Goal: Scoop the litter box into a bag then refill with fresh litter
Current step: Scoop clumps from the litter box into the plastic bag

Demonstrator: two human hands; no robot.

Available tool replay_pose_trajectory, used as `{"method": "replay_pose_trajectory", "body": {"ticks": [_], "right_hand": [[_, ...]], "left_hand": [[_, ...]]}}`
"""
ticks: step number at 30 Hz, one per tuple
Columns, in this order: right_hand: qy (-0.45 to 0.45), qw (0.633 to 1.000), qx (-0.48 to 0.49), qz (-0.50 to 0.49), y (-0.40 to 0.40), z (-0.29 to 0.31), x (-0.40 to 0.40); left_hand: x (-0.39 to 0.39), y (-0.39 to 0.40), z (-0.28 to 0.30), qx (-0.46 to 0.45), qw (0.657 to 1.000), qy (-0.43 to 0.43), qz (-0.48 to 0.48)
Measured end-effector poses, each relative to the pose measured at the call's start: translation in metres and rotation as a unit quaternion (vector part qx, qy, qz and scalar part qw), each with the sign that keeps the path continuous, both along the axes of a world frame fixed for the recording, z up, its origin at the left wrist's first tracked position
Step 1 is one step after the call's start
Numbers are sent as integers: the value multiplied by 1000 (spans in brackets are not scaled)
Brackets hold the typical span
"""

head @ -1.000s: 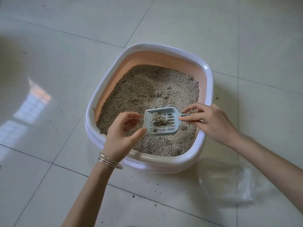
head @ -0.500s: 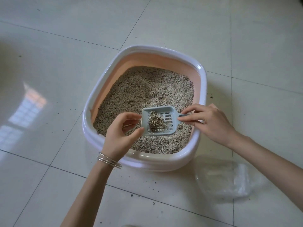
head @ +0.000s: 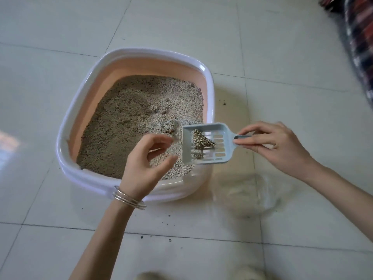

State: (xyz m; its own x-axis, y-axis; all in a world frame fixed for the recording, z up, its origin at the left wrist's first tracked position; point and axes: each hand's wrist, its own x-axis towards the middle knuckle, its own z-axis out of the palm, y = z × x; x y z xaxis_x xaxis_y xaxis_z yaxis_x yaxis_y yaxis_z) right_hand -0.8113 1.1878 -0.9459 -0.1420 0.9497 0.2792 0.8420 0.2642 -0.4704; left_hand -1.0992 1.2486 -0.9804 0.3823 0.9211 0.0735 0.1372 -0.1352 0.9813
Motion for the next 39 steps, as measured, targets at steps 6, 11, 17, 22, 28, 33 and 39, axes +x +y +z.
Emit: {"method": "replay_pose_trajectory", "body": {"ticks": [6, 11, 17, 22, 28, 33, 39], "right_hand": [[-30, 999, -21, -34, -71, 5, 39], [-66, 994, -59, -68, -110, -15, 55], [-79, 987, -89, -104, -127, -53, 61], [-147, 982, -61, -100, -126, -68, 64], [-247, 967, 30, -50, -125, -72, 68], [-320, 942, 98, -21, -125, -71, 70], [-355, 927, 119, -21, -123, -69, 72]], "left_hand": [[52, -23, 3, 29, 995, -12, -95], [85, -46, -10, 45, 985, 12, -167], [107, -67, -40, 64, 974, 84, -199], [115, -77, -69, 90, 959, 163, -212], [118, -73, -83, 27, 958, 199, -205], [118, -71, -87, 14, 953, 215, -214], [116, -70, -90, 35, 938, 250, -236]]}}
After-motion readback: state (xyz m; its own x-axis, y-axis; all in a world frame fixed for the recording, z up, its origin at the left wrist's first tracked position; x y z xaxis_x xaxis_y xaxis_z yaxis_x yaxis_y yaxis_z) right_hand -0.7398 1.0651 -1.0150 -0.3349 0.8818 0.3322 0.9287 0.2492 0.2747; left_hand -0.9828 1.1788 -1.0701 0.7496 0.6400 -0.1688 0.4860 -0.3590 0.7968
